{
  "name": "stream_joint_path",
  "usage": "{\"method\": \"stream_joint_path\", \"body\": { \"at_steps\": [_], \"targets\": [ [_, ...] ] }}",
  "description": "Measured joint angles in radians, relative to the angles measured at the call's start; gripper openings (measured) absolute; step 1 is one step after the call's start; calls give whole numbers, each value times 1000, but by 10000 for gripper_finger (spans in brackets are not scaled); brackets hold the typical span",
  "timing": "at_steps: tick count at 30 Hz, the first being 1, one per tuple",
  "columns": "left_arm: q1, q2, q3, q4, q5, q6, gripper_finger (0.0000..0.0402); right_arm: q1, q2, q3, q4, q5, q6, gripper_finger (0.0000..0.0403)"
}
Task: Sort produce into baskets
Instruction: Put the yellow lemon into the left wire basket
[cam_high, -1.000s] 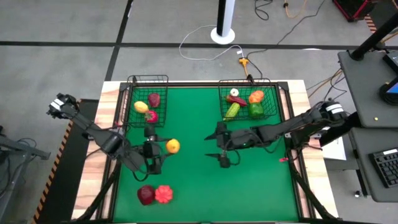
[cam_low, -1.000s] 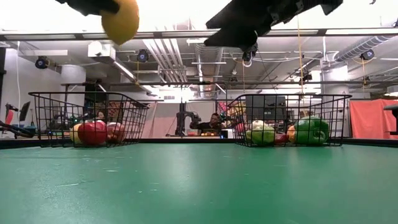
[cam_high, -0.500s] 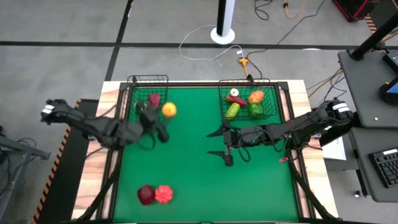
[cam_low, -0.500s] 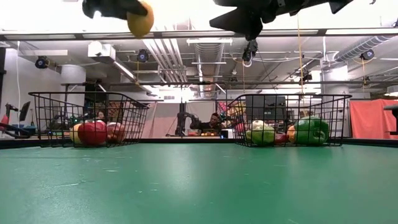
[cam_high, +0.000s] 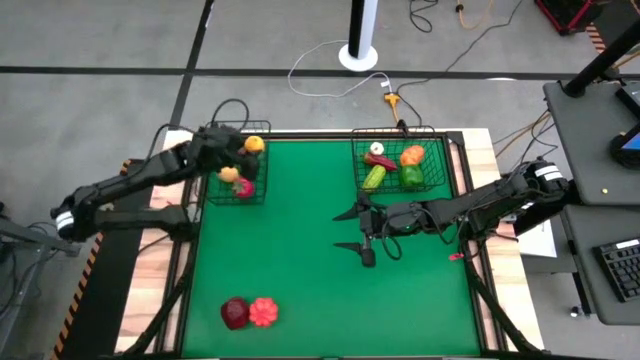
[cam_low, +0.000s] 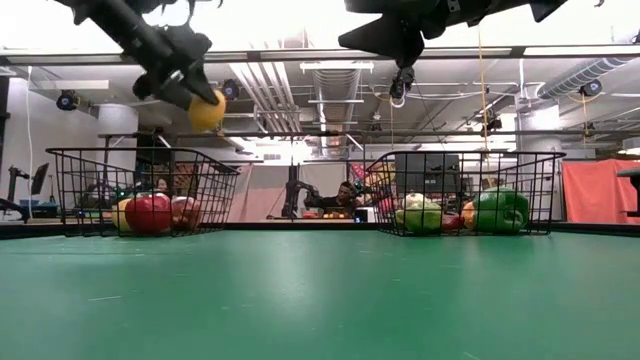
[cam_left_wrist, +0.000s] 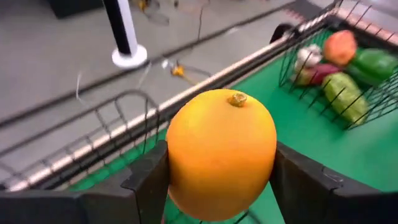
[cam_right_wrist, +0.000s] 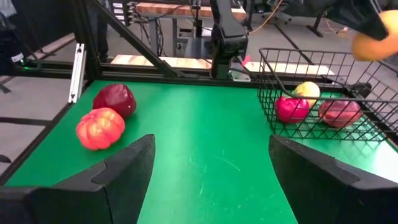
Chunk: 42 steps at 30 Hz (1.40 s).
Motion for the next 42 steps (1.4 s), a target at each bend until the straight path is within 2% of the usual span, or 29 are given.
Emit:
{"method": "stream_joint_path", "body": {
  "at_steps": [9,16,24,29,37,42],
  "targets": [
    [171,19,0,-136,28,34,217,-2,0,0,-15,1,10,300],
    [242,121,0,-203,25,78,217,-3,0,0,-18,2,25,299],
    [259,234,0,-213,-82,115,217,-3,0,0,-23,2,28,299],
    [264,271,0,-245,-185,118,219,-3,0,1,-23,2,28,299],
    [263,318,0,-251,-256,122,269,-3,0,1,-25,2,28,299],
    [263,324,0,-251,-263,118,294,-3,0,1,-25,2,28,299]
  ]
}}
